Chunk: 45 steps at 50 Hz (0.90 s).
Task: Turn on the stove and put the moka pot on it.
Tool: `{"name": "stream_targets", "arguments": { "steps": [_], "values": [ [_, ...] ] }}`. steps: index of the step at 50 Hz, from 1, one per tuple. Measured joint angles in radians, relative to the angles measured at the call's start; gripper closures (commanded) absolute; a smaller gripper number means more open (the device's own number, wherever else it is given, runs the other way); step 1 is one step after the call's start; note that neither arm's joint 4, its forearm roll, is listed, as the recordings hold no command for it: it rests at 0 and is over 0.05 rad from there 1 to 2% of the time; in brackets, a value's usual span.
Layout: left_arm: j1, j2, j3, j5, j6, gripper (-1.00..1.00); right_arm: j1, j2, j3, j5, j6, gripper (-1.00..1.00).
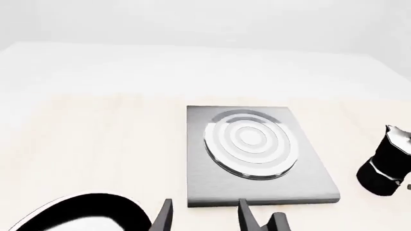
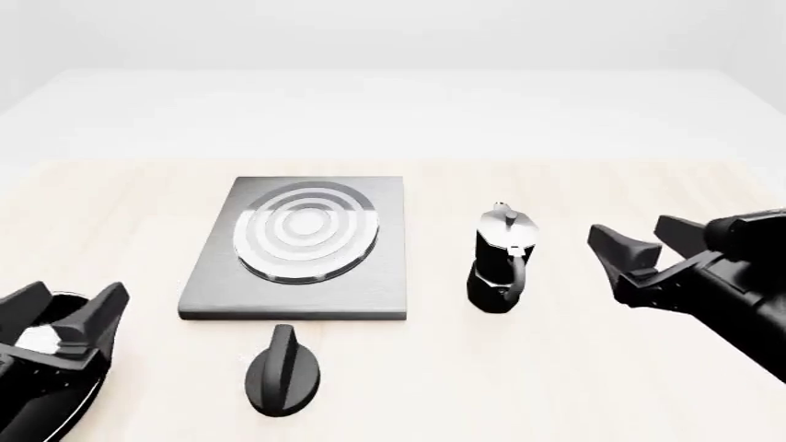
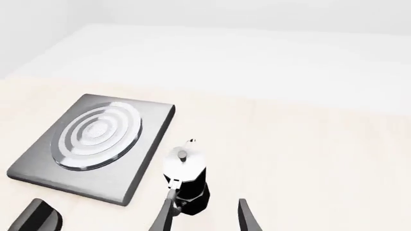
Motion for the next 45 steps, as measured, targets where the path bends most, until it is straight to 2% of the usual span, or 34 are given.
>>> {"name": "stream_targets", "arguments": {
  "steps": [7, 15, 45],
  "values": [
    [0.014, -0.179, 0.025, 0.03, 0.023, -1.0, 0.029, 0.038, -0.056, 0.046, 0.029, -1.0],
    [0.026, -0.276, 0.044, 0.032, 0.036, -1.0, 0.052, 0.084, -0.08, 0.048, 0.062, -1.0],
    [0.041, -0.35, 0.078, 0.05, 0.021, -1.0, 0.079, 0.314, -0.041, -0.151, 0.166, -1.0]
  ]
}}
